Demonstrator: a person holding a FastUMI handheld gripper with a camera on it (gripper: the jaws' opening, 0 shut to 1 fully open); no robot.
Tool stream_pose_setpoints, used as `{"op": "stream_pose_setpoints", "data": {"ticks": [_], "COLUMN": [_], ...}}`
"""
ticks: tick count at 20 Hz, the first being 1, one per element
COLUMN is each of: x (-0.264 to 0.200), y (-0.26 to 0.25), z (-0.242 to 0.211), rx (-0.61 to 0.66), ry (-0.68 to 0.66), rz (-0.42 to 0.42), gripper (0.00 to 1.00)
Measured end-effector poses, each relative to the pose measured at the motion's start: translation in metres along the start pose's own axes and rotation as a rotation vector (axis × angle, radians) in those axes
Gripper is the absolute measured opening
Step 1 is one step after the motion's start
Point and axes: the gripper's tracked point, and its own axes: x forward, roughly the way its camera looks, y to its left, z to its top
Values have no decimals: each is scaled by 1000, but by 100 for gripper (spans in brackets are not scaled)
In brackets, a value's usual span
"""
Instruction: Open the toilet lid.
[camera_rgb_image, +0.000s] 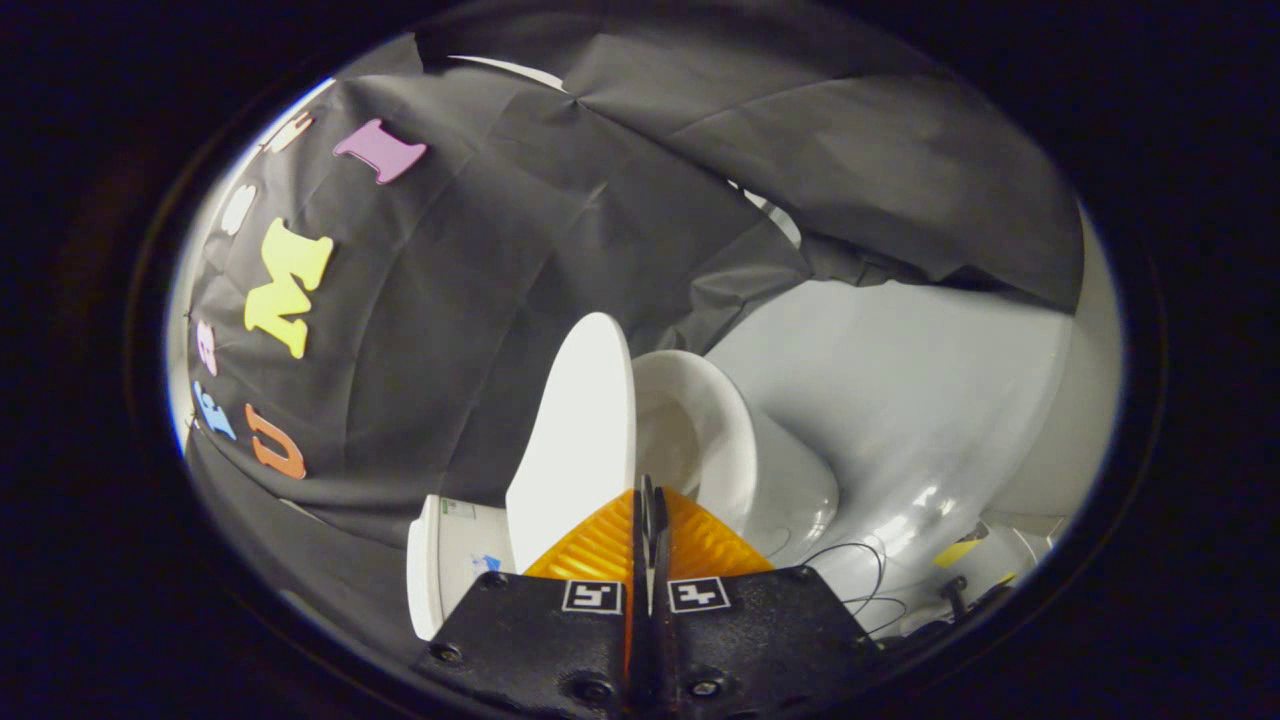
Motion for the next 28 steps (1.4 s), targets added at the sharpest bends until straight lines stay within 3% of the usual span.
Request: {"op": "stream_pose_setpoints", "data": {"ticks": [22,28], "x": [-55,-64], "y": [144,174], "z": [-13,-23], "rx": [-302,-324], "ry": [-131,-138], "rz": [-24,-8], "gripper": [4,4]}}
